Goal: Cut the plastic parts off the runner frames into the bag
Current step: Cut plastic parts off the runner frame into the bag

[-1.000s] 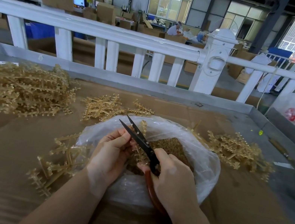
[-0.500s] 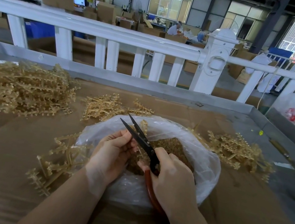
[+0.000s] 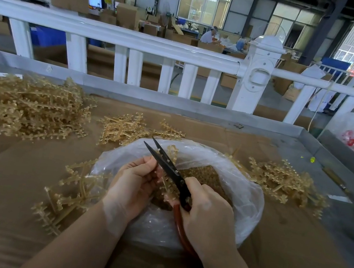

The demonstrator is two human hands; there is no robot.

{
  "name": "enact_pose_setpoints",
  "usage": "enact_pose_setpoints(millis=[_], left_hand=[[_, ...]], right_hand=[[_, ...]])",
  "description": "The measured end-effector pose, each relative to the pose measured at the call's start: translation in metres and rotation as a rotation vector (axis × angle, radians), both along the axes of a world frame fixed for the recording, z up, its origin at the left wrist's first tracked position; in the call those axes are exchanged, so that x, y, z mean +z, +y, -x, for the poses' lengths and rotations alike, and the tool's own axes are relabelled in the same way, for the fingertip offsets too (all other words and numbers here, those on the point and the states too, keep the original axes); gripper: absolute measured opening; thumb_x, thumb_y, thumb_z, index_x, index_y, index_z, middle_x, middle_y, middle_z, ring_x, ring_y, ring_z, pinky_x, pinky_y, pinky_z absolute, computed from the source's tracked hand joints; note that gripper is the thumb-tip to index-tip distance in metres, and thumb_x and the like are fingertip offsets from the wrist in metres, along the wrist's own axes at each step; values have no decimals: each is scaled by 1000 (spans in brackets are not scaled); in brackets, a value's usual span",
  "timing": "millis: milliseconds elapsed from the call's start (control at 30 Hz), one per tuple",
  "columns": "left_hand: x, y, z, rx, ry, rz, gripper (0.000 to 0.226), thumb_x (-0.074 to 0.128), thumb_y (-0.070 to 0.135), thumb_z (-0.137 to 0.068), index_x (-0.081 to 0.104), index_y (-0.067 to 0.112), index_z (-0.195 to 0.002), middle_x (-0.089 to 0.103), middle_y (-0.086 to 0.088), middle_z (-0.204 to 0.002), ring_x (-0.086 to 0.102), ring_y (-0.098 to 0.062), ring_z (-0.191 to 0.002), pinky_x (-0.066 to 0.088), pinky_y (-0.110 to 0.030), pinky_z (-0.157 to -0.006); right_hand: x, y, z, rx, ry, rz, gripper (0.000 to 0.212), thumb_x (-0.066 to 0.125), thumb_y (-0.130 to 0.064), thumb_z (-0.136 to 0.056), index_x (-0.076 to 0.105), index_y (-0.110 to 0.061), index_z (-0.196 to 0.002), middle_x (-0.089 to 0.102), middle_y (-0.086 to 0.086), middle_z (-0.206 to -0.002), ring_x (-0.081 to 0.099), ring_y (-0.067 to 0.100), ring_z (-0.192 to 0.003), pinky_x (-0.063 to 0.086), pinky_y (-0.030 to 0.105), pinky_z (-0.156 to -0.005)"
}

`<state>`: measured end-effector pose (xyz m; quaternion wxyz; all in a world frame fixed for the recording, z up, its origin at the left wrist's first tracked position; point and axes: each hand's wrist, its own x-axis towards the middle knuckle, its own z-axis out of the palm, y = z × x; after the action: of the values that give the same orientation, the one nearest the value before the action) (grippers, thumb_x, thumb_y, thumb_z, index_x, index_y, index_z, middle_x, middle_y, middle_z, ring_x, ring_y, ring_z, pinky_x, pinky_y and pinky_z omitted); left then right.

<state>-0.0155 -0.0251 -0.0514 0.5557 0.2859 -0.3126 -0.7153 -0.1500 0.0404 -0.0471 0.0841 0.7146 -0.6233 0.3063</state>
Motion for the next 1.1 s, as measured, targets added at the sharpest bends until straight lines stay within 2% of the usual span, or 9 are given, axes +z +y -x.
enact_pose_setpoints(millis=[100,167,367,467,633,800,967,1100], left_hand=[[0,1,-1,-2,-4,-7,24,42,6,-94,59,6,-77,58,-6,-64,56,-17,-60,53,-27,-61],[1,1,-1,-13,11,-5,25,41,5,-94,57,7,-75,55,-4,-59,53,-15,-55,52,-25,-58],[0,-1,-2,-33,13,-5,27,41,4,-93,57,8,-71,51,-3,-58,49,-13,-53,46,-26,-60],[0,-1,-1,-29,11,-6,24,45,4,-90,59,8,-71,52,-3,-58,48,-12,-52,46,-23,-57],[0,-1,-1,-44,-8,6,7,54,12,-74,59,9,-70,52,-2,-58,48,-12,-52,48,-22,-54],[1,0,0,-34,-19,-8,8,55,13,-73,61,9,-70,52,-2,-58,47,-12,-51,45,-24,-56],[2,1,0,-44,-22,-4,8,55,14,-73,59,8,-70,50,-3,-55,48,-14,-50,49,-22,-50],[2,1,1,-27,-37,-1,12,53,12,-80,58,7,-72,50,-4,-56,47,-16,-54,46,-25,-57]], right_hand=[[0,0,0,-20,4,14,30,69,-32,-80,65,-17,-106,66,0,-79,62,17,-72,53,28,-62],[-1,0,-1,-44,3,21,31,72,-31,-79,66,-16,-106,66,1,-79,62,18,-72,51,27,-61],[-1,0,-3,-64,4,24,29,74,-27,-77,67,-17,-103,65,1,-77,61,19,-70,50,27,-58],[-1,0,-4,-65,-3,16,28,75,-26,-76,67,-16,-101,64,1,-74,61,17,-66,50,26,-56],[1,0,-5,-53,-20,10,22,74,-26,-77,67,-17,-96,60,-2,-65,57,13,-57,40,18,-52],[0,0,-5,-35,-6,-17,23,68,-27,-82,65,-16,-102,61,1,-69,59,17,-61,45,23,-55],[1,0,-5,-16,9,-35,23,63,-31,-86,63,-18,-105,61,-1,-72,58,14,-64,44,21,-57],[1,-1,-5,-2,12,-38,25,59,-34,-89,61,-19,-109,62,-1,-76,59,14,-68,45,21,-60]])
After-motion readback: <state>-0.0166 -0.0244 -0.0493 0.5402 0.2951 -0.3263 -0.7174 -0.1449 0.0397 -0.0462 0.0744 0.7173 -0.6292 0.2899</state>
